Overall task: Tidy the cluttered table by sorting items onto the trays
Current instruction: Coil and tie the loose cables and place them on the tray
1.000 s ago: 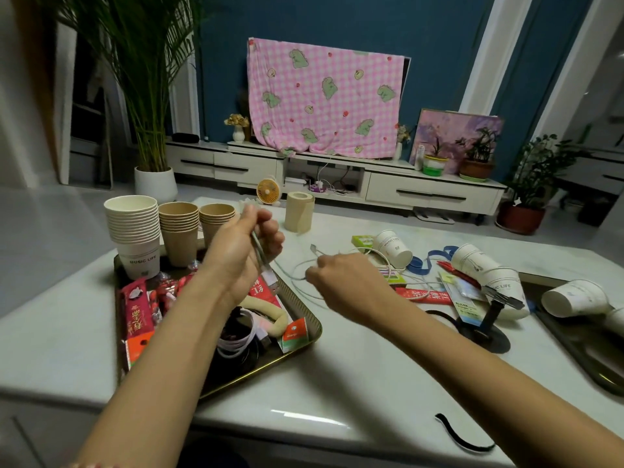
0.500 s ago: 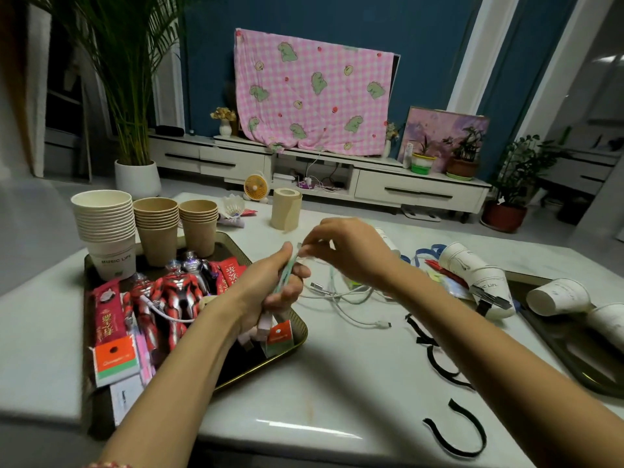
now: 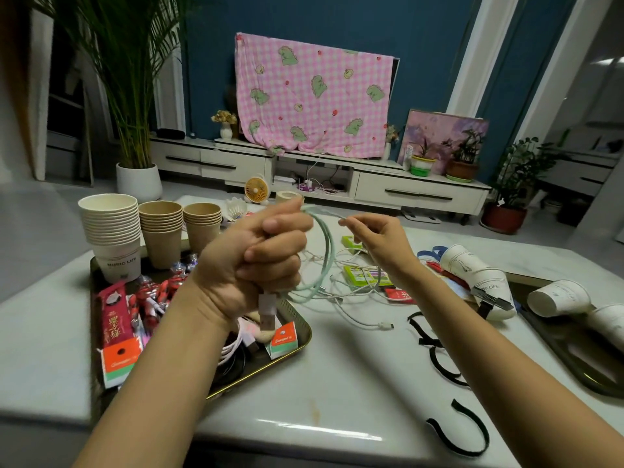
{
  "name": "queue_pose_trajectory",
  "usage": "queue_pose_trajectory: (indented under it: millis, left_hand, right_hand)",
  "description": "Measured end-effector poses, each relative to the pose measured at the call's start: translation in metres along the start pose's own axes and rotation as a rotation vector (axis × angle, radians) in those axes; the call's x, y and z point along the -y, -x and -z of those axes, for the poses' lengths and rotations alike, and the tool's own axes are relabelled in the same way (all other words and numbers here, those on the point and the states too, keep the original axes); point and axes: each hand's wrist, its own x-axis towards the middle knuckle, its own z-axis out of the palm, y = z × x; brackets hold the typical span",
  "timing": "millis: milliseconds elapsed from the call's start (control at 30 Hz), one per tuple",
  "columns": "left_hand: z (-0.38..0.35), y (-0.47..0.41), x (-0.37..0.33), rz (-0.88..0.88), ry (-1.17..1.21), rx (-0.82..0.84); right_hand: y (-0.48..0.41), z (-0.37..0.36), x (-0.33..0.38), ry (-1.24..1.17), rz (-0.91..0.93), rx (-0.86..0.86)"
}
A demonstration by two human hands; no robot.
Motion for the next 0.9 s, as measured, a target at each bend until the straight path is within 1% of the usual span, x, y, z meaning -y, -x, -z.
queue_pose_trajectory:
  millis: [133, 200, 233, 300, 333, 367, 433, 500, 567, 600, 667, 733, 800, 900]
  left_hand:
    - [-0.013, 0.01, -0.013, -0.177, 0.057, 0.031]
    - [-0.013, 0.015, -0.019, -0.242, 0.107, 0.049]
    - [-0.012, 0.017, -0.021, -0.264, 0.122, 0.057]
    - [-0.011, 0.02, -0.022, -0.307, 0.123, 0.029]
    - [-0.01, 0.018, -0.02, -0.332, 0.078, -0.031]
    - [-0.008, 0.016, -0.017, -0.372, 0.003, -0.133]
    - [-0.001, 0.012, -0.013, -0.449, -0.204, -0.421]
    - [0.009, 0.007, -0.008, -0.497, -0.304, -0.645]
    - [0.022, 0.004, -0.004, -0.517, -0.364, -0.801]
    - [0.027, 0.003, -0.002, -0.512, -0.399, -0.859]
    - [0.033, 0.003, 0.005, -0.457, -0.472, -0.906]
    - [0.036, 0.005, 0.014, -0.323, -0.591, -0.907]
    - [0.036, 0.006, 0.021, -0.157, -0.681, -0.905]
    - [0.035, 0.008, 0.023, 0.009, -0.68, -0.853]
  right_hand:
    - [-0.002, 0.0, 0.001, -0.012, 0.004, -0.084]
    - [-0.003, -0.002, 0.005, 0.05, 0.041, -0.123]
    - [-0.001, -0.003, 0.007, 0.163, 0.094, -0.127]
    - [0.005, -0.008, 0.013, 0.533, 0.267, -0.107]
    - [0.01, -0.012, 0.018, 0.707, 0.38, -0.076]
    - [0.016, -0.018, 0.025, 0.83, 0.493, -0.026]
    - [0.028, -0.029, 0.04, 0.983, 0.7, 0.083]
    - [0.042, -0.04, 0.053, 1.032, 0.859, 0.128]
    - [0.054, -0.048, 0.06, 1.042, 0.969, 0.174]
    - [0.059, -0.05, 0.064, 1.023, 1.011, 0.208]
    - [0.065, -0.051, 0.07, 0.962, 1.056, 0.278]
    - [0.065, -0.048, 0.076, 0.959, 1.057, 0.3]
    - [0.061, -0.041, 0.081, 0.962, 1.029, 0.272]
    - [0.053, -0.028, 0.083, 0.895, 0.916, 0.24]
